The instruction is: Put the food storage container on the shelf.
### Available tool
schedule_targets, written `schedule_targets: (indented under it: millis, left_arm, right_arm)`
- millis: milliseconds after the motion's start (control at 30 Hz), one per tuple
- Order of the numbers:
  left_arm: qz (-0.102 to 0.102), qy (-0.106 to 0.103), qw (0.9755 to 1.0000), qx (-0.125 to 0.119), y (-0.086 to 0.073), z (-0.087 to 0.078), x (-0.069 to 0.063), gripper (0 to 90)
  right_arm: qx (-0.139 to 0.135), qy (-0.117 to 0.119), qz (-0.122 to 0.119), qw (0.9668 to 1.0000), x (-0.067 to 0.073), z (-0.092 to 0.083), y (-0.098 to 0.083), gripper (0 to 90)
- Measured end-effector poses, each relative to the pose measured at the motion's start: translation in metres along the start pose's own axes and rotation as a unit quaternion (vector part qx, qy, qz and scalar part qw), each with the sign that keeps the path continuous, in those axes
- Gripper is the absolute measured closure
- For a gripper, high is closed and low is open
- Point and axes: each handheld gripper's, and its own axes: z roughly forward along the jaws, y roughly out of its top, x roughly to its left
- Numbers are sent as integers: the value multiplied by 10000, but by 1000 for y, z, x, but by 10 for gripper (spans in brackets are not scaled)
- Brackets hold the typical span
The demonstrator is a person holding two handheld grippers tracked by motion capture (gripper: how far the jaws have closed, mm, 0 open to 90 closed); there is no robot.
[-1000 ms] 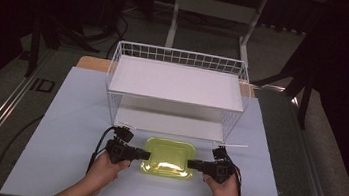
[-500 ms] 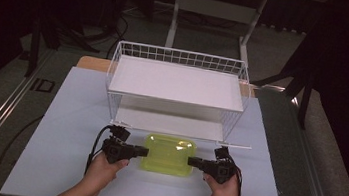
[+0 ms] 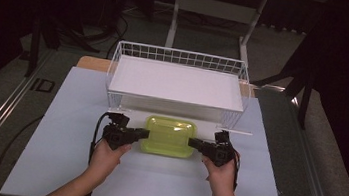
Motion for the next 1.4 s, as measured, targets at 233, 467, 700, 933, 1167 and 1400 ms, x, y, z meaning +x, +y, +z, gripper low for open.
schedule_targets:
  millis: [233, 467, 700, 933, 1167, 1400]
  left_arm:
    - [-5, 126, 9997, -185, 7, 13, 11, 802]
    - [-177, 179, 9995, -165, 12, 31, 21, 802]
    - [-230, 213, 9994, -158, 16, 42, 29, 800]
    - [-333, 207, 9991, -134, 18, 49, 29, 800]
    - [-276, 291, 9992, -91, 18, 54, 29, 749]
    - [-85, 468, 9987, -165, 19, 57, 26, 659]
  right_arm:
    - [-188, -208, -18, 9996, -5, 13, 9, 803]
    - [-223, -390, 118, 9989, -16, 27, 14, 801]
    - [-241, -530, 128, 9982, -21, 36, 19, 799]
    - [-252, -578, 283, 9976, -31, 41, 20, 794]
    - [-363, -688, 305, 9965, -31, 44, 19, 760]
    - [-394, -897, 225, 9949, -28, 47, 20, 741]
